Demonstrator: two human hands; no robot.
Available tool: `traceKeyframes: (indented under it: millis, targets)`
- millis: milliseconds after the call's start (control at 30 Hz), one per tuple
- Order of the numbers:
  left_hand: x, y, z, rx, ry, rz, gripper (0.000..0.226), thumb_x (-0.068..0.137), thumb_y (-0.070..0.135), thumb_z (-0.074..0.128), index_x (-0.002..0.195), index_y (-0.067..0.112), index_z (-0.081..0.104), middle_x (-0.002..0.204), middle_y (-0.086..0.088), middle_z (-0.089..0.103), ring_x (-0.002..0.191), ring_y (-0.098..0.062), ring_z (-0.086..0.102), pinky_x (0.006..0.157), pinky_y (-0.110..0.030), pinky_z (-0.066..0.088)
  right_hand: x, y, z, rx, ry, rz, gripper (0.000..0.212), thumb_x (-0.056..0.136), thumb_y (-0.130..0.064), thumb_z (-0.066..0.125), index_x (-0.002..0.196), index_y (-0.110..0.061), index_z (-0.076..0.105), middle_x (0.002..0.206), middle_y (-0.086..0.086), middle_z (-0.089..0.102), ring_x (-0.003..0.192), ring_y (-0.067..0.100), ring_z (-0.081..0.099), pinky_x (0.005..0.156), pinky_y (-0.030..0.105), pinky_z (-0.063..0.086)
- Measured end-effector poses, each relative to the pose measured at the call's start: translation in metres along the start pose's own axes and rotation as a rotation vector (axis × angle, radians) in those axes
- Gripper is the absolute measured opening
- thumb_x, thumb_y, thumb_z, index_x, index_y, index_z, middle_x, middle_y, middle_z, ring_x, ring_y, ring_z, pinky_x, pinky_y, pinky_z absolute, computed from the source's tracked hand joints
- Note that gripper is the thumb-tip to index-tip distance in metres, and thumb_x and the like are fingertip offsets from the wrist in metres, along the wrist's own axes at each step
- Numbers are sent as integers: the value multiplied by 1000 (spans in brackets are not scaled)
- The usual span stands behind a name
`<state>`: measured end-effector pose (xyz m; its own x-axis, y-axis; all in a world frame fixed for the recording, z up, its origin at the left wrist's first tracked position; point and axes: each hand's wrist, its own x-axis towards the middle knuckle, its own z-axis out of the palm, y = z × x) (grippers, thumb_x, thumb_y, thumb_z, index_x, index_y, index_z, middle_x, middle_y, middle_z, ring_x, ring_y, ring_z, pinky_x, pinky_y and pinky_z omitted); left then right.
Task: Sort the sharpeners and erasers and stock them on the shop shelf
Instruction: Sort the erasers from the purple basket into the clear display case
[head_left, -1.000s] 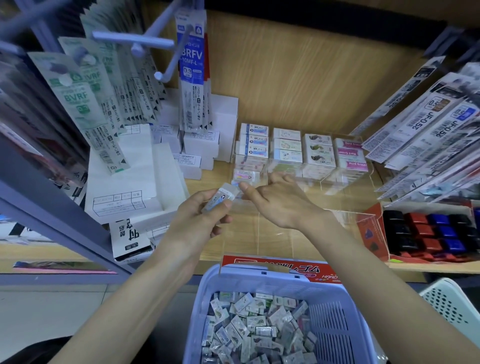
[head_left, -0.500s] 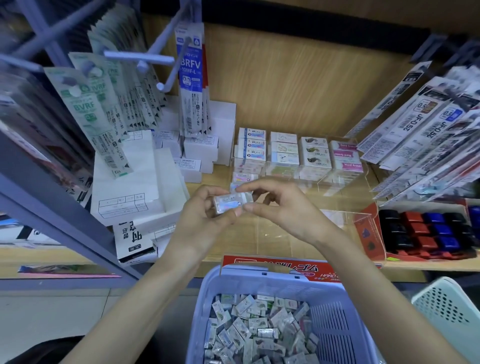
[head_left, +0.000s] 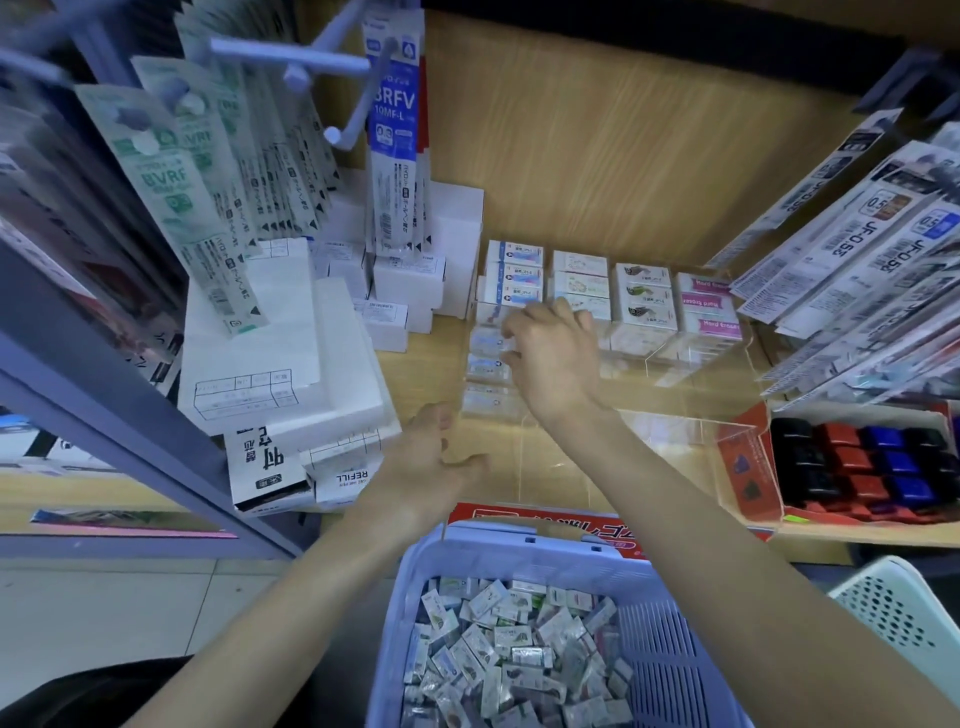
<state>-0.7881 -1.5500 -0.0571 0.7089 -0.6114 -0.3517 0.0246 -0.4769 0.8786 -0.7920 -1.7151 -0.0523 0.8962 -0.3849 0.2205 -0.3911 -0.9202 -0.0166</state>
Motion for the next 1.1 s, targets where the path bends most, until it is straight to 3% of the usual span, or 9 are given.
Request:
traceKeyframes:
  millis: [133,267,333,433,533,667,867,1000,1100]
  targets:
    - [2,-8,4,67,-18,19,60,88,16,63,140,13,35,137,-2,42,114,-15,45,97,-30,40,5,-2,2,-118,-60,0,24,76,4,56,93,-10,66,102,6,61,111,27,41,83,32,22]
    - [-11,0,11,180,207,146,53,89,15,60,137,10,38,133,-5,42,114,-18,47,89,-21,35,-8,7,-10,232,-21,45,26,88,-21,60,113,-16,65,114,6,59,113,27,44,91,31,30]
    - [-36,0,19,288,339,434,42,88,13,56,128,8,45,121,-1,42,110,-18,50,86,-18,33,-50,22,-23,500,205,26,27,89,-26,57,110,-12,65,106,8,61,104,27,52,89,31,36]
    - [-70,-32,47,371,131,646,26,87,19,48,111,10,52,103,10,40,89,-10,52,74,-23,39,-152,48,-25,556,423,-15,20,91,-12,47,94,0,64,86,10,60,81,22,51,74,28,36]
    - [-60,-102,81,388,-207,413,20,89,11,59,107,5,55,100,3,45,89,-18,54,75,-21,41,-239,83,37,548,62,78,20,93,-15,44,95,-4,61,85,7,60,76,22,54,65,35,42]
    - [-6,-189,123,264,-342,4,36,85,16,67,118,8,54,119,-8,48,113,-22,51,63,-6,42,-292,108,147,929,-676,633,22,95,-10,53,116,-4,55,109,15,56,102,30,55,75,23,45]
    - [38,-280,169,255,-356,-216,79,79,24,74,145,18,32,153,-2,22,140,-21,26,106,-33,36,-327,110,242,798,-738,679,55,86,-11,64,137,-9,42,136,14,41,122,31,44,97,43,43]
    - [44,-298,190,341,-238,-131,81,77,29,76,145,18,33,151,-3,27,137,-21,29,107,-35,35,-321,108,268,759,-757,529,79,84,-21,71,148,-21,24,156,7,13,142,30,13,109,47,27]
    - [47,-297,200,349,-156,-115,76,74,32,79,137,15,42,142,-6,39,129,-24,39,96,-32,39,-322,101,277,570,-711,513,80,82,-28,71,147,-31,24,155,5,14,139,36,16,106,52,24]
